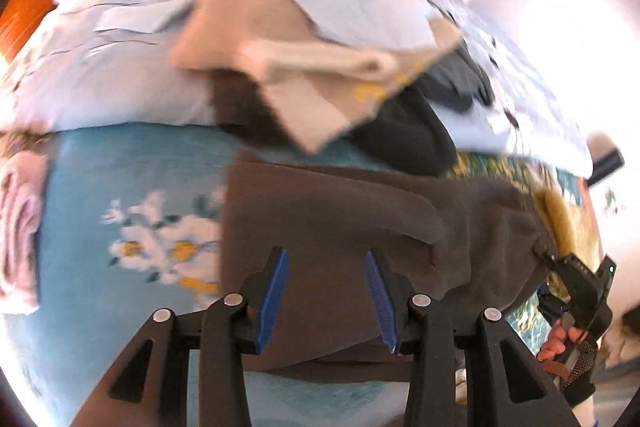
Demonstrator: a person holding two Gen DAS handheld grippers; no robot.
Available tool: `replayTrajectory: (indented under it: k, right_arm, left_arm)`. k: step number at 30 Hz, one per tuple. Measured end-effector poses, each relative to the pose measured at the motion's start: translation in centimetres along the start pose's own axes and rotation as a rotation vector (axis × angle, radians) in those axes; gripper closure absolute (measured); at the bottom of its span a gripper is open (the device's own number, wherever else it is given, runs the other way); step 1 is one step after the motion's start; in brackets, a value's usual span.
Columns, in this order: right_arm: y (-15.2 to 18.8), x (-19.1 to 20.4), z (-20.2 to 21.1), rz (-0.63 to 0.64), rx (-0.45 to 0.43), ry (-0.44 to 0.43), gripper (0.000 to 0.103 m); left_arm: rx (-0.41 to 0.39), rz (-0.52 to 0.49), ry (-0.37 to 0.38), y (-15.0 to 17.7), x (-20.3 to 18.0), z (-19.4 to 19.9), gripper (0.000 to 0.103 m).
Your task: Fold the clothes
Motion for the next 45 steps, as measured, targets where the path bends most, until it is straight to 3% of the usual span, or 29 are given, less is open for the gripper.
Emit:
replayTrajectory:
  k: [3,8,12,15,19,22,25,30,33,34,38,41,45]
  right_arm:
    - [0.2,2.9,1.6,0.083,-0.036,0.001,0.069]
    - [2.8,12.7,4.8,0.446,-0.118,0.004,0.073]
    - [9.7,22.1,6.2,0.838,-0.148,-0.032,0.074]
    - [15.7,26.2,5.6,1.056,-0.13,-0.047,0.074]
    - [25.1,27.7,1.8,1.327,-0.016,-0.009,0.074]
    - [30.7,26.6,-0.8,1.49,0.074,0.027,0.074]
    - [34.4,24.8,-3.0,1.659,0.11,0.1,0.073]
    - [35.6,22.8,-3.8,1.756,0.142,0.152,0.068]
    - [36.3,21.8,-3.8,1.766,0.189,0.137,0.061]
    - [36.5,21.6,-3.7,1.768,0.194,0.13,0.054]
    - [36.5,20.6,-2.5,1.665,0.349,0.015,0.045]
    - [33.9,20.1,-1.4,1.58,0.365,-0.012,0.045]
    - [28.0,20.6,-0.6,1.321,0.327,-0.053,0.044]
  left_arm:
    - [-0.038,0.051,-0.007,0.1,3.0,2.3,0.055]
    - [-0.078,0.146,-0.001,0.4,7.1,4.4,0.054]
    - [-0.097,0.225,0.021,0.8,9.8,5.3,0.054]
    - [-0.108,0.269,0.034,1.2,11.7,6.0,0.054]
    - [-0.112,0.328,0.056,1.6,13.7,6.4,0.053]
    - [-0.106,0.364,0.088,2.0,14.5,6.2,0.051]
    - [-0.09,0.379,0.135,2.2,14.3,5.6,0.048]
    - [-0.066,0.37,0.24,1.6,12.4,4.1,0.045]
    - [-0.026,0.359,0.327,1.2,10.6,2.8,0.043]
    - [-0.017,0.358,0.366,1.0,9.9,2.3,0.042]
    - [0.019,0.375,0.431,1.4,8.8,0.9,0.038]
    - [0.047,0.379,0.441,2.2,8.3,0.4,0.036]
    - [0.045,0.308,0.41,2.7,7.2,0.8,0.028]
Point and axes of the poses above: each gripper's, at about its wrist camera, not at the fingertips, and z roughly against the way its jaws point, x to its left, y to its underside, the point moved 10 cm from there along -z, roughly the way its jaws point, and after that the axes turned 3 degrees about -z, right-handed, at the moved point
